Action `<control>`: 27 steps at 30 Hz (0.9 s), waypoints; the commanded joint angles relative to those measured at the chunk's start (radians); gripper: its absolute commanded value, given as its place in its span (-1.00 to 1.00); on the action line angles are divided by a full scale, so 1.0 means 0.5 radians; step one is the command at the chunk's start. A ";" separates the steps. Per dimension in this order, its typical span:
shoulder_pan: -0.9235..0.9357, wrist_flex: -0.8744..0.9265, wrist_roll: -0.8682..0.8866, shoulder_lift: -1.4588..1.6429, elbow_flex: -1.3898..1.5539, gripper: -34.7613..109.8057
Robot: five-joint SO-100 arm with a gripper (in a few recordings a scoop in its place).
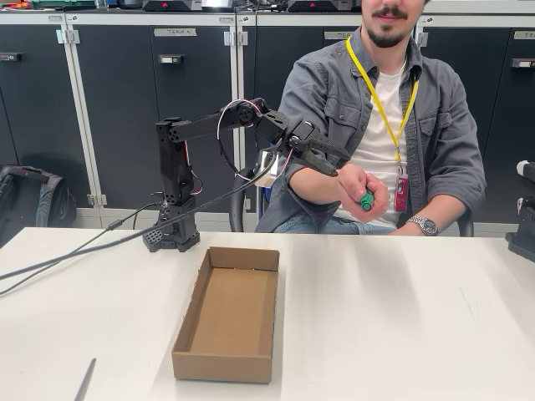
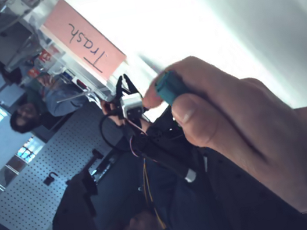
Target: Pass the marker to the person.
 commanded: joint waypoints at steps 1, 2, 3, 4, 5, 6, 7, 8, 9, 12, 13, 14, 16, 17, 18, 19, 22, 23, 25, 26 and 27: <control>0.040 0.071 -0.025 0.052 -0.153 0.02; 0.046 0.077 -0.025 0.052 -0.153 0.02; 0.049 0.077 -0.025 0.058 -0.147 0.02; 0.055 0.083 -0.028 0.067 -0.141 0.02; 0.058 0.101 -0.028 0.071 -0.138 0.02; 0.061 0.126 -0.028 0.071 -0.138 0.01; 0.064 0.156 -0.018 0.071 -0.138 0.01; 0.064 0.175 -0.015 0.077 -0.132 0.01; 0.064 0.181 -0.015 0.089 -0.117 0.01; 0.052 0.169 0.000 0.132 -0.067 -0.02; 0.046 0.178 0.009 0.141 -0.067 -0.02; 0.043 0.193 0.012 0.144 -0.074 -0.02; 0.040 0.221 0.012 0.144 -0.083 -0.02; 0.040 0.230 0.006 0.144 -0.086 -0.02; 0.046 0.236 0.000 0.147 -0.086 -0.02; 0.055 0.236 -0.012 0.150 -0.086 -0.02; 0.083 0.227 -0.061 0.169 -0.077 -0.02; 0.092 0.227 -0.074 0.169 -0.077 -0.02; 0.110 0.249 -0.080 0.153 -0.095 -0.02; 0.120 0.264 -0.080 0.147 -0.114 -0.02; 0.120 0.273 -0.083 0.141 -0.123 -0.02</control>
